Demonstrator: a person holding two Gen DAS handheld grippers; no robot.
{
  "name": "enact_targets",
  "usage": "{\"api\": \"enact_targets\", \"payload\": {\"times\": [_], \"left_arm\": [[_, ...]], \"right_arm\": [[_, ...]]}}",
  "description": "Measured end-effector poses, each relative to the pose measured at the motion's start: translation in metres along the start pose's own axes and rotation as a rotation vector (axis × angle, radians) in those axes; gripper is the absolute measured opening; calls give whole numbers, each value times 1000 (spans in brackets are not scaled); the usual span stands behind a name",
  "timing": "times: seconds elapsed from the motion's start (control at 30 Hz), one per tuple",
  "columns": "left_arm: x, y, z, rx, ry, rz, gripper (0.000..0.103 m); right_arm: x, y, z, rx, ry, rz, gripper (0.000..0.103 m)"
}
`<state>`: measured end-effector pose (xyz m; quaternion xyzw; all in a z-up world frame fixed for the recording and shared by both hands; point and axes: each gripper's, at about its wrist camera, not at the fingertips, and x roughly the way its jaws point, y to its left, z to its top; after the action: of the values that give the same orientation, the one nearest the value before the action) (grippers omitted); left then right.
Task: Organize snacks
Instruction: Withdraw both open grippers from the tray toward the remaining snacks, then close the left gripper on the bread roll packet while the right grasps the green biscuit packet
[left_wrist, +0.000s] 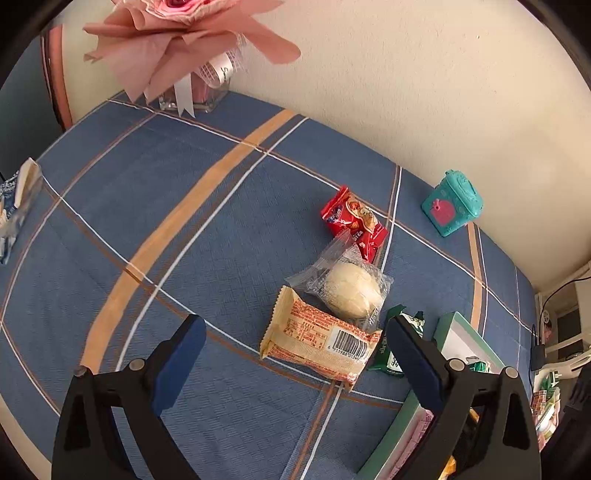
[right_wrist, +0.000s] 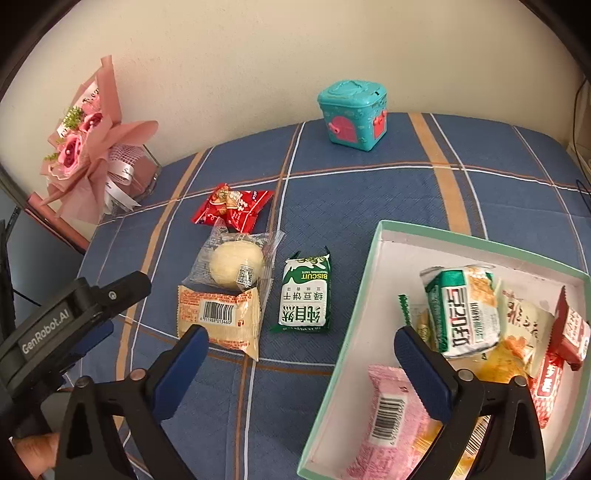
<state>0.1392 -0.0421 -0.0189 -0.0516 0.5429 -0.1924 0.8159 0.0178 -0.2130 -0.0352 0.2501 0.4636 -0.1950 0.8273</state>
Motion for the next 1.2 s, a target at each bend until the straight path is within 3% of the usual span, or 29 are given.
{"api": "enact_targets", "payload": {"times": [0.27,0.4,0.9,1.2], "left_arm": [[18,-7,0,-8,47,-18,99],[28,-7,0,-30,68,-33,99],[62,-12,1,-28,101,1,99],[73,-13,-2,-11,133,18,99]], "right_arm": [[20,7,5,-8,28,-17,92],[30,10,6,-14,40,-25,83],[63,13,12,-34,67,-45,62],[69,14,11,-59,68,-62,61]]}}
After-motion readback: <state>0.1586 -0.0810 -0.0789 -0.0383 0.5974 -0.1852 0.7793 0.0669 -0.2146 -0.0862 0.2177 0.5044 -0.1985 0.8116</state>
